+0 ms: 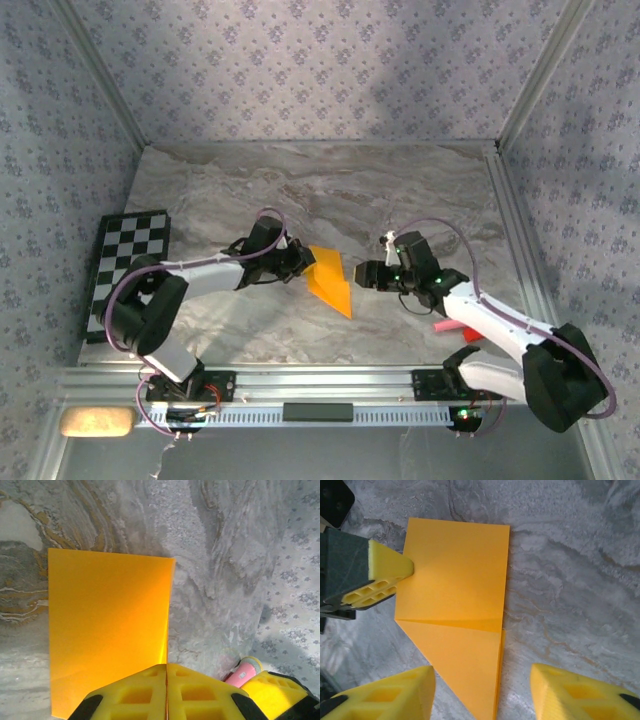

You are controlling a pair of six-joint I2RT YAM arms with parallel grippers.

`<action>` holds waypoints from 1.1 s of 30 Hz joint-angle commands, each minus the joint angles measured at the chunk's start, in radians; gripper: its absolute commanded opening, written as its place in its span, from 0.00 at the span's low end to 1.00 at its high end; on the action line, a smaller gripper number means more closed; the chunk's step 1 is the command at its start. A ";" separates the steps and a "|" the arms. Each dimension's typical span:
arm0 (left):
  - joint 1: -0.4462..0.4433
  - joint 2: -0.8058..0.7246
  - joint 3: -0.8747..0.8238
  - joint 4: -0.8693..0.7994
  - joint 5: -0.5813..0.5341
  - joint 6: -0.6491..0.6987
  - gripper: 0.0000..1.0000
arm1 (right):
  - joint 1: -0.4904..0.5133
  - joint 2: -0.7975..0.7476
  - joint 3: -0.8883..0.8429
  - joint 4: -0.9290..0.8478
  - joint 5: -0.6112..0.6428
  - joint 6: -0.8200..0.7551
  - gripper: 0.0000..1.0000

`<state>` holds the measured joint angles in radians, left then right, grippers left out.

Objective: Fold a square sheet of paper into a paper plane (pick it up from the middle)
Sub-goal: Fourth fold the wing at the center of the table.

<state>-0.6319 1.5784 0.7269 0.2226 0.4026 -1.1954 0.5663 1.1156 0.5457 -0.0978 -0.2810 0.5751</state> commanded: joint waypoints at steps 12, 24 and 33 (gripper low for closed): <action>-0.040 -0.074 -0.023 0.012 -0.111 -0.086 0.09 | 0.484 0.074 -0.077 0.216 0.594 -0.412 0.48; -0.043 -0.058 -0.017 0.024 -0.094 -0.082 0.10 | 0.566 0.283 -0.012 0.244 0.736 -0.433 0.45; -0.042 -0.058 -0.015 0.030 -0.091 -0.082 0.11 | 0.584 0.371 0.044 0.200 0.802 -0.414 0.36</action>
<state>-0.6697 1.5322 0.7025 0.2363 0.3134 -1.2629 1.1423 1.4723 0.5694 0.1242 0.4694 0.1562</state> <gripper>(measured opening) 0.105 0.362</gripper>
